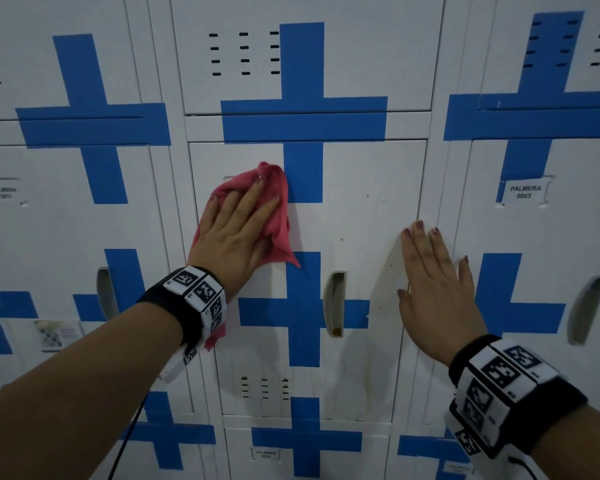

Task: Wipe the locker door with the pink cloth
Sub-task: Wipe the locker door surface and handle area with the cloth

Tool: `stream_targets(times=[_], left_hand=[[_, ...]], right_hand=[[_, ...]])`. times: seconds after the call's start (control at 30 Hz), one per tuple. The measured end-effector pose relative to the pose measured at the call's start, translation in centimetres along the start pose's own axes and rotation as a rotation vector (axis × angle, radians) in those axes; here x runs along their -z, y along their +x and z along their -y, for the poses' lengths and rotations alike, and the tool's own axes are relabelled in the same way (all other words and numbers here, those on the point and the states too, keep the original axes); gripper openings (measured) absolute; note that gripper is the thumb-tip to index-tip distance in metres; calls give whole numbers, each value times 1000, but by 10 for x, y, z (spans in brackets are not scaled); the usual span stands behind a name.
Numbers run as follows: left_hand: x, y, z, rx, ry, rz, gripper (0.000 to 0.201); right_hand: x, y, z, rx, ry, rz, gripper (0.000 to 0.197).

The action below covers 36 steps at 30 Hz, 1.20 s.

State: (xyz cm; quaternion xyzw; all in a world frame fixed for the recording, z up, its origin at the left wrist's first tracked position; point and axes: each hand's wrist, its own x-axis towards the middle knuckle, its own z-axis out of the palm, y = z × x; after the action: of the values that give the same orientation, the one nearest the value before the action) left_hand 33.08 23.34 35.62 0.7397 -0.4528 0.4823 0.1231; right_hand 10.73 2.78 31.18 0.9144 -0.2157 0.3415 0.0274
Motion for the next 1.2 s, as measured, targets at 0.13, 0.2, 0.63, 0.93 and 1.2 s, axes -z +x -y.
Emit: stream_targets(times=[0.13, 0.2, 0.63, 0.93, 1.2], left_hand=[[7, 13, -10, 83, 118, 73, 66], [9, 21, -14, 100, 130, 84, 69], [10, 61, -52, -22, 60, 28, 64], [-6, 51, -62, -258, 8, 7, 71], [-23, 12, -47, -460, 55, 81, 69]], right_hand=[[0, 1, 1, -6, 2, 8, 83], [1, 0, 2, -9, 11, 11, 83], [-1, 0, 3, -4, 14, -8, 84], [0, 0, 5, -7, 20, -11, 84], [0, 0, 2, 1, 9, -4, 83]])
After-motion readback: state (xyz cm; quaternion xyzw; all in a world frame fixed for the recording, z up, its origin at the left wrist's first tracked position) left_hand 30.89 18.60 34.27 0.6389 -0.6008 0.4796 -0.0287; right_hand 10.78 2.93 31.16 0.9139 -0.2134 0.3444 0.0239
